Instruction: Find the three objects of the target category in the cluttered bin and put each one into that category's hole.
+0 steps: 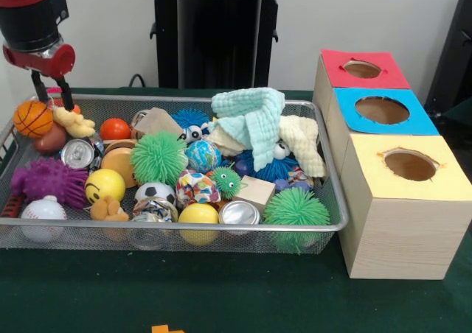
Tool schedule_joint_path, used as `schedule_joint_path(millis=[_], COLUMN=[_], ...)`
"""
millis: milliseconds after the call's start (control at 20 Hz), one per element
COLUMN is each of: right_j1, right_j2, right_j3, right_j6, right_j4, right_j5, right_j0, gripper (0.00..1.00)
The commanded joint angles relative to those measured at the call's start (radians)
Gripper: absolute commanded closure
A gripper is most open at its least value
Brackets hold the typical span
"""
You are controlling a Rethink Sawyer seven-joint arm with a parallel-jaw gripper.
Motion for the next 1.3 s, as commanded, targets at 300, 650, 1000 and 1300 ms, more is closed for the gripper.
schedule_joint_path(millis=[300, 650, 1000, 1300], right_j1=[0.122, 0.148, 0.194, 0.306], right_j2=[0.059, 0.070, 0.052, 0.040], right_j3=[-0.041, -0.072, -0.082, -0.157], right_j6=[-0.205, -0.194, -0.168, -0.167], right_j4=[-0.173, -0.170, -0.197, -0.245], right_j5=[-0.080, -0.061, -0.101, -0.149], right_j0=[-0.074, -0.059, -0.047, -0.050], gripper=[0.00, 0.00, 0.00, 0.00])
